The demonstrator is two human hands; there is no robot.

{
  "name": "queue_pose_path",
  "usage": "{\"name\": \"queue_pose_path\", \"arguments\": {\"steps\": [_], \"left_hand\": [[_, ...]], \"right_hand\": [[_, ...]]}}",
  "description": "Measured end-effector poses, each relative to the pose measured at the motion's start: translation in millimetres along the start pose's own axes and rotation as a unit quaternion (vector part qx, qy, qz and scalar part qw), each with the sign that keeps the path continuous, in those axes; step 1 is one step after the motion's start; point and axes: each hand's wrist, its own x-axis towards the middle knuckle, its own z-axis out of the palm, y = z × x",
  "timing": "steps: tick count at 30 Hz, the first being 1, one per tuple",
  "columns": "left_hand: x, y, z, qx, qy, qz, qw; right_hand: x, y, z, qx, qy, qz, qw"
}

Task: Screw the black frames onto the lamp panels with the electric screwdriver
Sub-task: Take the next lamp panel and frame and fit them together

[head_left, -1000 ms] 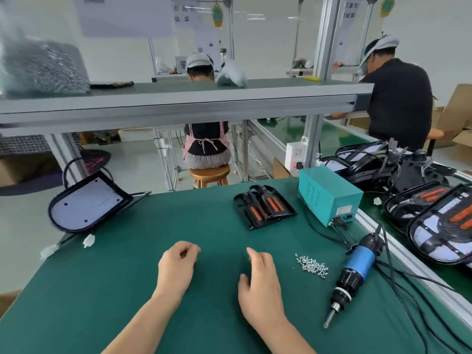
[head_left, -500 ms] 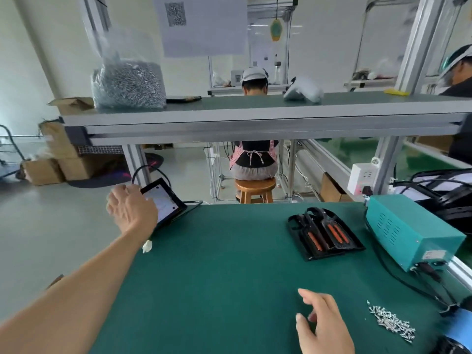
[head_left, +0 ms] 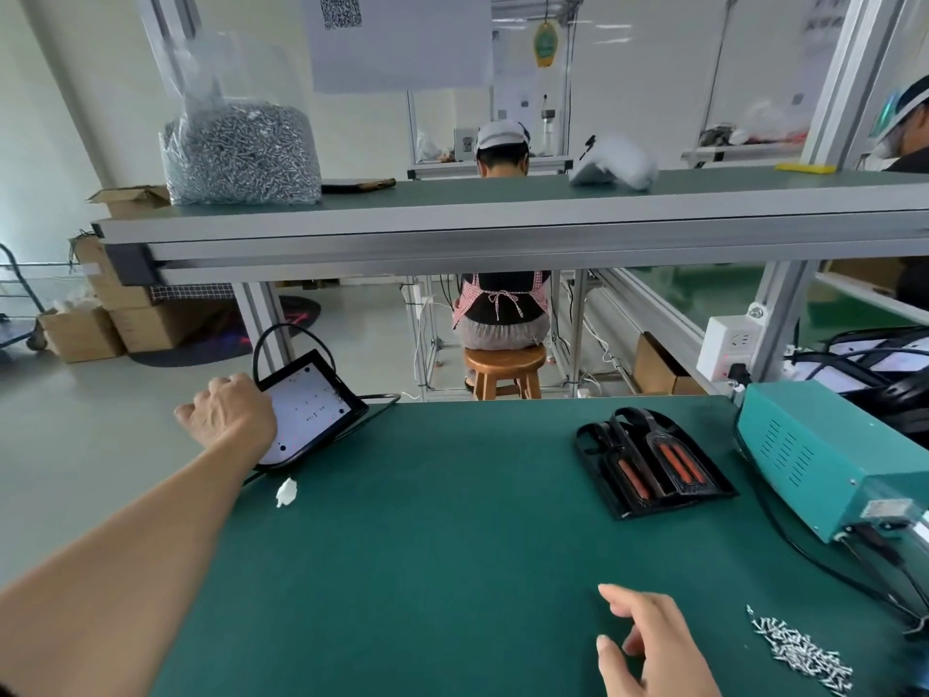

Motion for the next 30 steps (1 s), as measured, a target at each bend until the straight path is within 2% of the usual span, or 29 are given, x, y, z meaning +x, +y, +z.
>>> {"name": "queue_pose_path", "arguments": {"steps": [9, 21, 30], "left_hand": [[7.9, -5.9, -0.2, -0.002, 0.027, 0.05, 0.998], [-19.3, -19.7, 2.1, -0.157, 0.01, 0.086, 0.984], [-90.8, -33.8, 2.3, -0.269, 0.024, 0.126, 0.954]], "right_hand": [[1.9, 0.0, 2.1, 0.017, -0.006, 0.006, 1.0], [0.7, 0.8, 5.7, 0.049, 0.024, 0.01, 0.998], [-4.0, -3.6, 7.1, 0.042, 0.045, 0.048, 0.997]]}}
